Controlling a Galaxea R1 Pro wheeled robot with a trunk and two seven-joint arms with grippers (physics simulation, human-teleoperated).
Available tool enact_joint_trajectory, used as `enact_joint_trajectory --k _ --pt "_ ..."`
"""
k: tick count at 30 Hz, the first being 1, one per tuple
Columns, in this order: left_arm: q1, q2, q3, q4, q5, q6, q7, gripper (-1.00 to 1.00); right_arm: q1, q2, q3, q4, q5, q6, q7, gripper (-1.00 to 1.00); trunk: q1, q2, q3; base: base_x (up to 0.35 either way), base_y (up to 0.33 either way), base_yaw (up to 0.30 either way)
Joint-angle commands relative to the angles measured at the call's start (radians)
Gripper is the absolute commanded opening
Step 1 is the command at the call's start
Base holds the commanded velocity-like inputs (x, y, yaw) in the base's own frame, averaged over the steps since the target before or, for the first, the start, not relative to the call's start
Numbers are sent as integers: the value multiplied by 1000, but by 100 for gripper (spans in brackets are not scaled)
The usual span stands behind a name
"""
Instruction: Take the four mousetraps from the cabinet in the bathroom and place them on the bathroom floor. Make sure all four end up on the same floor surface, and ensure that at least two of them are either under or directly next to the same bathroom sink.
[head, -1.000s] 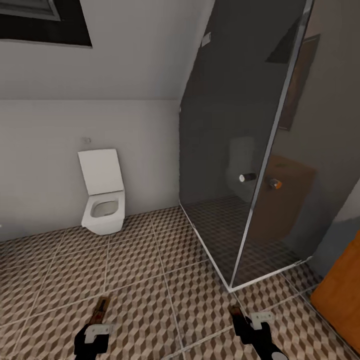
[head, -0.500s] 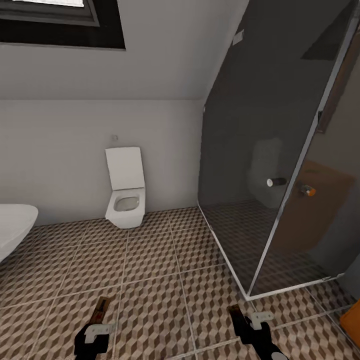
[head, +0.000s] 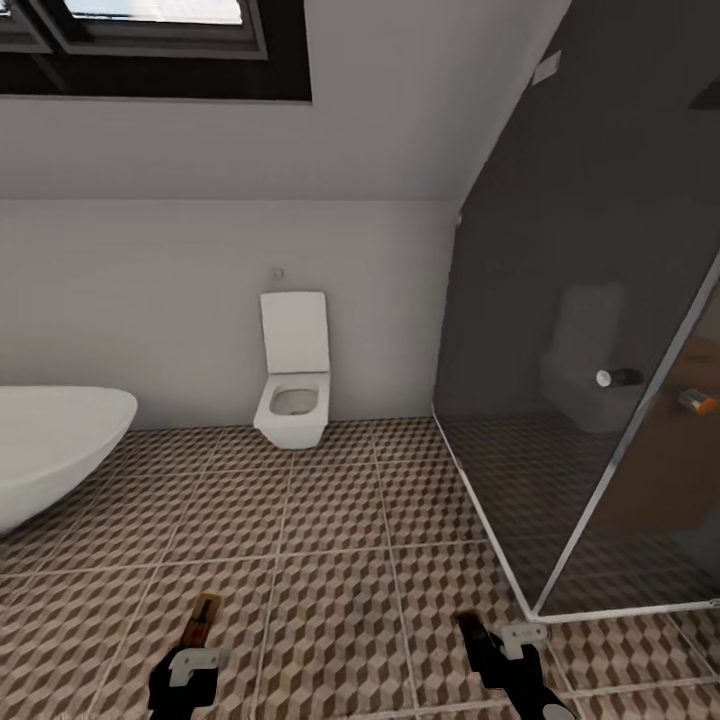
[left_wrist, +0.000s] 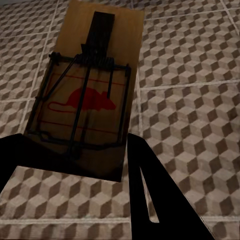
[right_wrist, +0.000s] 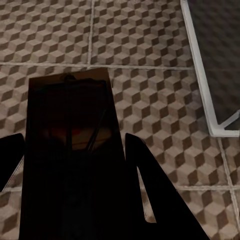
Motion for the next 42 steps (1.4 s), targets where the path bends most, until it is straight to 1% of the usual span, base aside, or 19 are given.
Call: enact_joint_trajectory --k 1,42 --pt "-1 -1 -8 3 -6 -3 12 -100 0 -1 2 0 4 -3 0 -100 0 -1 -1 0 0 275" --pt "-1 -1 -8 3 -6 -3 12 -100 0 0 2 2 3 -3 0 -100 0 -1 -1 0 0 275"
